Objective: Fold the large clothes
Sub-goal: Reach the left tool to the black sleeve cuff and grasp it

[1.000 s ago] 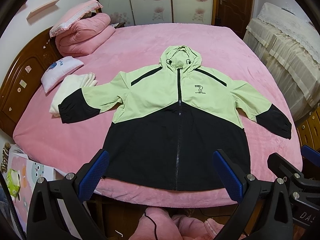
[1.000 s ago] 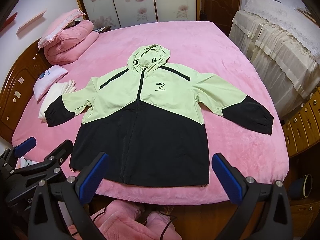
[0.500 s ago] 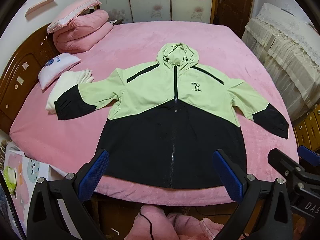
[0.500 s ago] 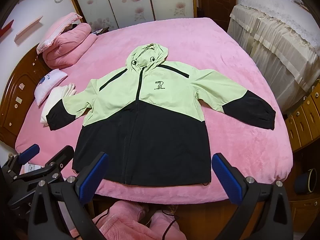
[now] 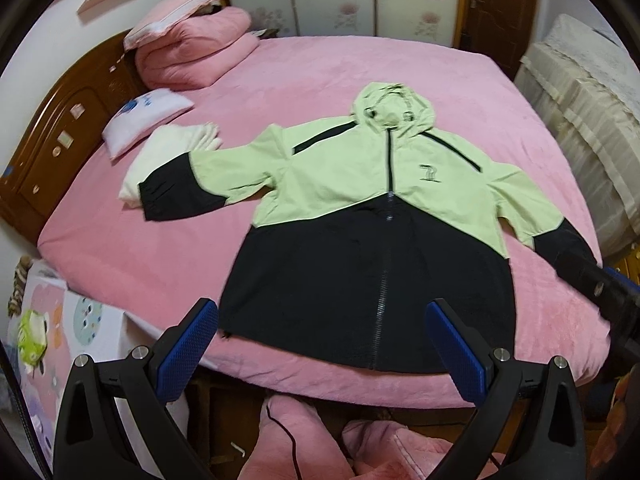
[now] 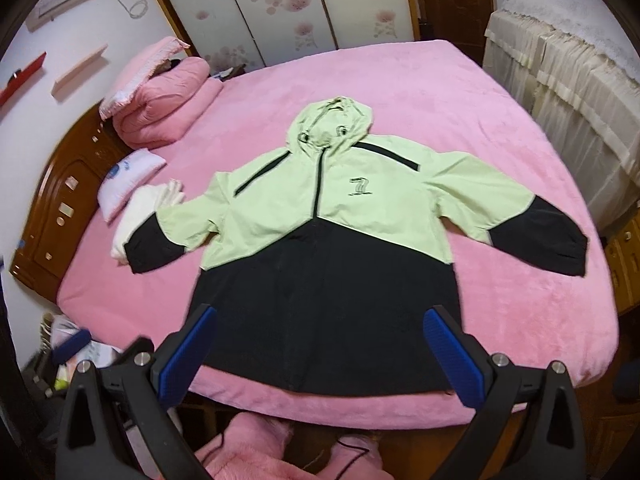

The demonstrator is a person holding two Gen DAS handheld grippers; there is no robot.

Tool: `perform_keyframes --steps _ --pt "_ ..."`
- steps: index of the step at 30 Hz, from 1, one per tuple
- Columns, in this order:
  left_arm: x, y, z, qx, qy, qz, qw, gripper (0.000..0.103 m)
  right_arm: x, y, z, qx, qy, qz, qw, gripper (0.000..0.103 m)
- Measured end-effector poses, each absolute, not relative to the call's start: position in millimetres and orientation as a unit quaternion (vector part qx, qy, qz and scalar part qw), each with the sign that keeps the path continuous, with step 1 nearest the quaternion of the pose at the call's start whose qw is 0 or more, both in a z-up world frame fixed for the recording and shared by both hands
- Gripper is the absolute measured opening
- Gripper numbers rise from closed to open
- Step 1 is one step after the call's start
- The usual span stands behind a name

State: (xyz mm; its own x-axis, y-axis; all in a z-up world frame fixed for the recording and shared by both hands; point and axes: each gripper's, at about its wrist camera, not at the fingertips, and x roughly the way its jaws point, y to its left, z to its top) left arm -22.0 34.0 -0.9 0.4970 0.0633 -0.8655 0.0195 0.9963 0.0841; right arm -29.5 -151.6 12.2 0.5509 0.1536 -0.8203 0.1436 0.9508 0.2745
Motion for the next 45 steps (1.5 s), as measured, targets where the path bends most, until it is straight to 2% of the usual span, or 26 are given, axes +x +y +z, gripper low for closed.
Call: perform_keyframes --steps 5,11,18,26,30,37,39,41,45 --pt "-22 73 -6 0.001 0.514 0.025 0.857 0.102 -6 -132 9 0.176 0.461 0.052 0.868 0.103" --pt "0 129 -25 -0.086 0.528 0.031 0.844 0.102 21 -92 6 0.118 0.462 0.074 0.876 0.103" --pt "62 181 -77 -0.076 0.587 0.009 0.806 0.102 66 -31 -11 0.065 0.475 0.104 0.871 0.103" --pt "168 296 -138 -0.125 0.624 -0.007 0.772 0.102 147 66 -34 0.022 0.517 0.134 0.845 0.103" --pt "221 365 -166 -0.149 0.611 0.018 0.778 0.102 191 103 -43 0.039 0.537 0.137 0.831 0.103" --pt "292 492 -213 -0.203 0.514 0.043 0.832 0.102 234 154 -61 0.007 0.565 0.127 0.815 0.103" --pt "310 519 -235 -0.224 0.517 0.042 0.825 0.101 238 166 -68 -0.016 0.574 0.128 0.809 0.103" --pt "325 541 -256 -0.247 0.521 0.034 0.816 0.093 239 178 -77 -0.043 0.589 0.126 0.797 0.103" --pt "348 570 -302 -0.271 0.539 0.030 0.797 0.092 235 198 -87 -0.099 0.604 0.137 0.779 0.103"
